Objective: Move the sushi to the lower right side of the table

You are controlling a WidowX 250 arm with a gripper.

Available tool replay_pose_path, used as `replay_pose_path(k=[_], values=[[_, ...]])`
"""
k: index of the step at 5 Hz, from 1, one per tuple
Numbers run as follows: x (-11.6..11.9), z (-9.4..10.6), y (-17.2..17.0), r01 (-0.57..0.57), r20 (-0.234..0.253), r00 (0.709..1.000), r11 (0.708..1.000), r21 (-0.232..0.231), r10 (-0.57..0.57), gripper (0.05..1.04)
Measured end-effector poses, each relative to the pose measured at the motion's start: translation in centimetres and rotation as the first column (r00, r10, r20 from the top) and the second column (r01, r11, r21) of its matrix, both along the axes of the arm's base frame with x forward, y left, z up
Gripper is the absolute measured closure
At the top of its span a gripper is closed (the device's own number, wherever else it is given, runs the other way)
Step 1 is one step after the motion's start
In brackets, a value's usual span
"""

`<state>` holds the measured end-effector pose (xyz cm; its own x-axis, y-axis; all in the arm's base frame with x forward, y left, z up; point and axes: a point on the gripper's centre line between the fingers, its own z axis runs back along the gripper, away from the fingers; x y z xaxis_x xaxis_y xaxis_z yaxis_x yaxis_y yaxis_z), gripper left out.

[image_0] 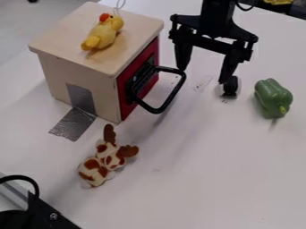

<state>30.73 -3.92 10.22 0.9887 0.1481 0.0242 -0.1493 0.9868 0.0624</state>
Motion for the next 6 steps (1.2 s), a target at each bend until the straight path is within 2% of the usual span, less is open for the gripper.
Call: replay_pose_path(k=[1, 2, 3, 5, 6], values=[[-0.3, -0.7, 0.0, -0.001, -0.026, 1.0, 1.0, 0.003, 0.001, 0.084], [2.5, -2.5, -0.5, 0.02, -0.007, 1.0, 0.999, -0.051, -0.02, 0.084], [5.7, -3.7, 0.2, 0.006, 0.044, 0.999, 0.997, -0.08, -0.002, 0.084], [9.6, -7.0, 0.0, -0.012, 0.039, 0.999, 0.995, -0.1, 0.016, 0.084], [9.8, -7.8, -0.6, -0.03, 0.016, 0.999, 0.991, -0.127, 0.032, 0.084]])
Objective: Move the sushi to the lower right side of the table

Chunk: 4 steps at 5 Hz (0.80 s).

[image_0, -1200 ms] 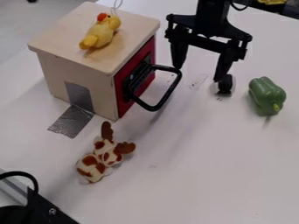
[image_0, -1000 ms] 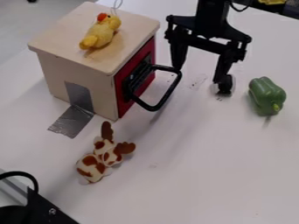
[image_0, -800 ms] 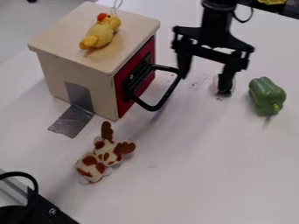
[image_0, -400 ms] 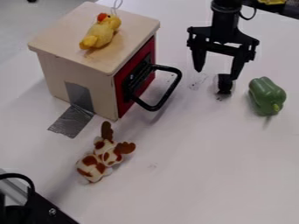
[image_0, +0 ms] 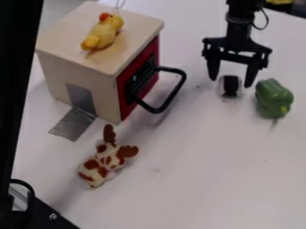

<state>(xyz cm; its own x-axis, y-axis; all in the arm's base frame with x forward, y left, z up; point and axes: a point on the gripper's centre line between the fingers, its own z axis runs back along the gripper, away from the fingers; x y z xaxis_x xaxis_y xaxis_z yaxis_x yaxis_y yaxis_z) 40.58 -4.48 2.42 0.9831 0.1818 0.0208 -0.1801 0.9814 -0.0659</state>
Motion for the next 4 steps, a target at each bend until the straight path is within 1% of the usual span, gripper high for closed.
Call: replay_pose_path(k=[1, 2, 3, 4], values=[[-0.08, -1.47, -0.2, -0.013, -0.036, 0.999, 1.0, 0.006, 0.014, 0.129], [-0.16, -1.54, 0.12, -0.015, -0.043, 0.999, 1.0, 0.014, 0.015, 0.385], [-0.31, -1.54, 0.42, 0.004, -0.052, 0.999, 1.0, 0.026, -0.002, 0.528], [-0.48, -1.09, 0.56, 0.032, -0.077, 0.997, 0.999, 0.034, -0.029, 0.543]])
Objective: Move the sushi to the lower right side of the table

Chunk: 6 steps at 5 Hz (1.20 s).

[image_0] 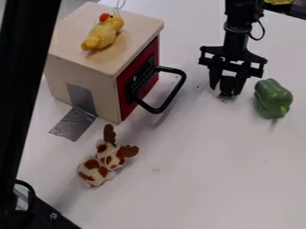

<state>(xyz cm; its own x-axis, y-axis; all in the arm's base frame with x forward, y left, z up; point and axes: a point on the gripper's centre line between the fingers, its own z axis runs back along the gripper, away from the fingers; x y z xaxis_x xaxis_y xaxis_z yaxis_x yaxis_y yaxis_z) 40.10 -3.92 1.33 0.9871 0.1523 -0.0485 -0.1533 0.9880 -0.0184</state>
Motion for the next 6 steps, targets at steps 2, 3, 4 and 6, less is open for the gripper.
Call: replay_pose_path(k=[2, 3, 4, 6], values=[[-3.1, 5.6, -0.9, 0.044, 0.106, 0.993, 0.999, -0.009, -0.043, 0.543], [-8.1, 6.3, -2.8, 0.105, 0.117, 0.988, 0.994, -0.015, -0.103, 0.543], [-13.1, 4.5, -4.3, 0.161, 0.087, 0.984, 0.987, -0.026, -0.159, 0.543], [-15.7, 1.0, -4.9, 0.15, 0.045, 0.988, 0.988, -0.028, -0.149, 0.491]])
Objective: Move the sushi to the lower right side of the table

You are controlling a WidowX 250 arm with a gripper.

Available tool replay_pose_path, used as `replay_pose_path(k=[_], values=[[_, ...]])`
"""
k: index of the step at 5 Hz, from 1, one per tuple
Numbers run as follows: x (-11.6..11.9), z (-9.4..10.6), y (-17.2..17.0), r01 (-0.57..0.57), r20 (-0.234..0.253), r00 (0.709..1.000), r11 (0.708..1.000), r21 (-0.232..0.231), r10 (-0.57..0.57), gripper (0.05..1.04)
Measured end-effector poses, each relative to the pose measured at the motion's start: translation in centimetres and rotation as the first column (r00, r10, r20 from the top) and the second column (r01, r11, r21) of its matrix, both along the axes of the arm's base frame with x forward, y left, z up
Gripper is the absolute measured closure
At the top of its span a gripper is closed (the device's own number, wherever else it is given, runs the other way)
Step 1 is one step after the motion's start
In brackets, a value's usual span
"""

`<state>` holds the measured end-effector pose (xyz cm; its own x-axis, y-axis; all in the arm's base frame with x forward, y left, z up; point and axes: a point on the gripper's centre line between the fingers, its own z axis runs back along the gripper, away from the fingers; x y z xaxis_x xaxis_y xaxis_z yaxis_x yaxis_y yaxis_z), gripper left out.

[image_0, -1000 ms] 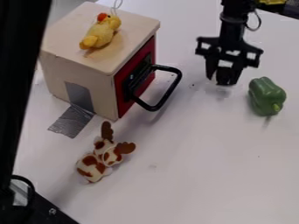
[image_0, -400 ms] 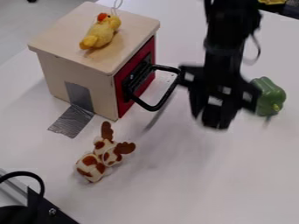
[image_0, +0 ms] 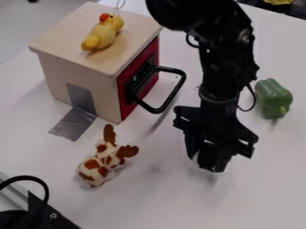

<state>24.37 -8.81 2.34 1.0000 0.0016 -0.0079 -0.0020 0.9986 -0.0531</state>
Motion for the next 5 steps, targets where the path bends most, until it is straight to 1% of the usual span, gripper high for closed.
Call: replay_pose_path(k=[1, 2, 3, 4, 5], values=[[0.2, -0.8, -0.2, 0.0, -0.014, 1.0, 1.0, 0.032, 0.0, 0.186], [0.1, -1.0, -0.1, -0.001, -0.004, 1.0, 0.998, 0.055, 0.002, 0.079], [-0.2, -0.4, 0.0, -0.01, 0.016, 1.0, 0.996, 0.093, 0.008, 0.083], [-0.3, 3.5, 0.3, -0.04, 0.086, 0.996, 0.995, 0.086, 0.032, 0.083], [-1.0, 5.5, 0.5, -0.052, 0.093, 0.995, 0.996, 0.072, 0.046, 0.083]])
